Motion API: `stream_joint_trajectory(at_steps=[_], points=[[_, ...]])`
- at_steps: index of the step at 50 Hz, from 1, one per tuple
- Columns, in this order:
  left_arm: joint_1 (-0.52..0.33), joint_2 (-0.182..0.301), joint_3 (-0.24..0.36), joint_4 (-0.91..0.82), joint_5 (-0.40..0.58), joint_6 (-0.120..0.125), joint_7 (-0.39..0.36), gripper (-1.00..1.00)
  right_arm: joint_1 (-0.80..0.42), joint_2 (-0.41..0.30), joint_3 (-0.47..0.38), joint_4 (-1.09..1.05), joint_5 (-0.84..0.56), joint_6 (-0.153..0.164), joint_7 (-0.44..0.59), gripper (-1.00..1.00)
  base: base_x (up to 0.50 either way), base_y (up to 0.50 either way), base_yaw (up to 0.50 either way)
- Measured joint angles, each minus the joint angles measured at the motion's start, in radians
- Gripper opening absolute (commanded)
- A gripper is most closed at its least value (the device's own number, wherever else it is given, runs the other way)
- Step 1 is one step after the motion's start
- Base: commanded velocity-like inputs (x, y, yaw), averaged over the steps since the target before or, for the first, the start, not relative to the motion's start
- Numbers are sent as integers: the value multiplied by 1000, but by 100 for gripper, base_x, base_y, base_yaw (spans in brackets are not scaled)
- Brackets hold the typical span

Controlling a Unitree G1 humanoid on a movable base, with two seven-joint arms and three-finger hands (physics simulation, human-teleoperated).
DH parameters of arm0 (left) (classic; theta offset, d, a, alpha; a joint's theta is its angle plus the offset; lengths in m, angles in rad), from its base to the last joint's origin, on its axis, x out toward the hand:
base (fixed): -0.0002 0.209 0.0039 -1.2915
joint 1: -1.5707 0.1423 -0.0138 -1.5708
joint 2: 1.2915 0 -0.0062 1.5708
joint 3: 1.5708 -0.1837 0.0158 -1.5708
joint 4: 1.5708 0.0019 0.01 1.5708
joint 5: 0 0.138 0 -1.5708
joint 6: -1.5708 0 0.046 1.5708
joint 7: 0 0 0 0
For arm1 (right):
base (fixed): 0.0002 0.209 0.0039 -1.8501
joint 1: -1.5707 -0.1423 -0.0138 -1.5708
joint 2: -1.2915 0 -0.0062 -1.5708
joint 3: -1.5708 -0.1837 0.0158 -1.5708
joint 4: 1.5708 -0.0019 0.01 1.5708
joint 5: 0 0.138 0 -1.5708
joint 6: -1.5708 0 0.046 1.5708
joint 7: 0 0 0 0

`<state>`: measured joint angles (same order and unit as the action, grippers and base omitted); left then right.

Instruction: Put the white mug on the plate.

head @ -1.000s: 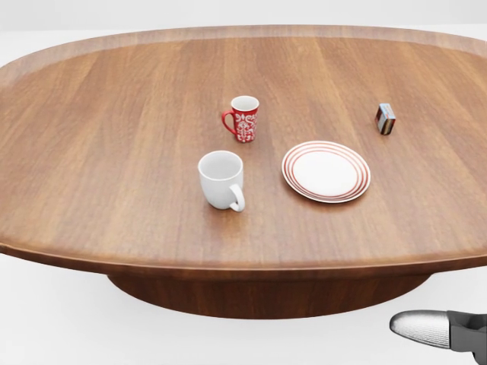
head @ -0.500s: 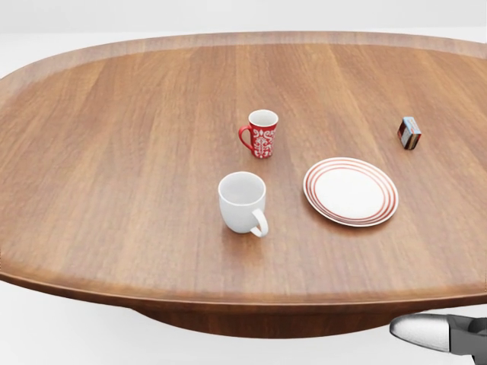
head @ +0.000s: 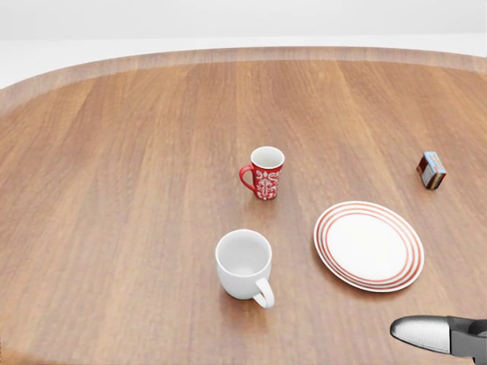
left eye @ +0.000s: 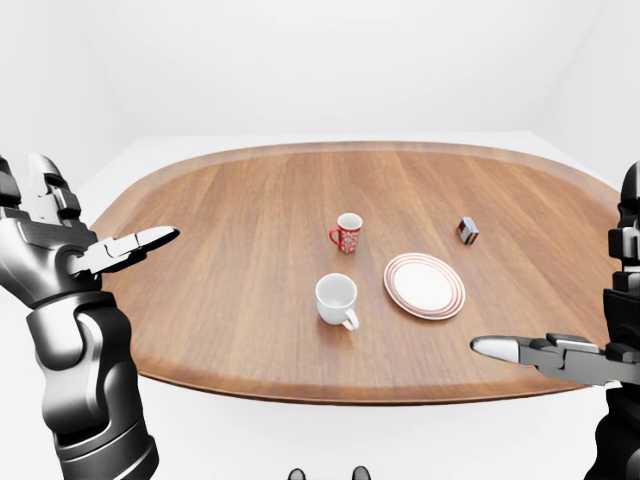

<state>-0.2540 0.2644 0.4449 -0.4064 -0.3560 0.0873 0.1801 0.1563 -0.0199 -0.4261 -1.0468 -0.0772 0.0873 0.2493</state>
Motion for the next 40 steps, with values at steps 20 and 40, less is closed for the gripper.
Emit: stream_joint_trajectory(at_steps=[20,40], points=[[-5,-1,-2,1,0,0,0,100,-3,1,-4,0,1,0,0,100,35,0,0],[1,0,0,-7,1,0,1,100,10,2,8,0,-7,0,1,100,12,0,0]])
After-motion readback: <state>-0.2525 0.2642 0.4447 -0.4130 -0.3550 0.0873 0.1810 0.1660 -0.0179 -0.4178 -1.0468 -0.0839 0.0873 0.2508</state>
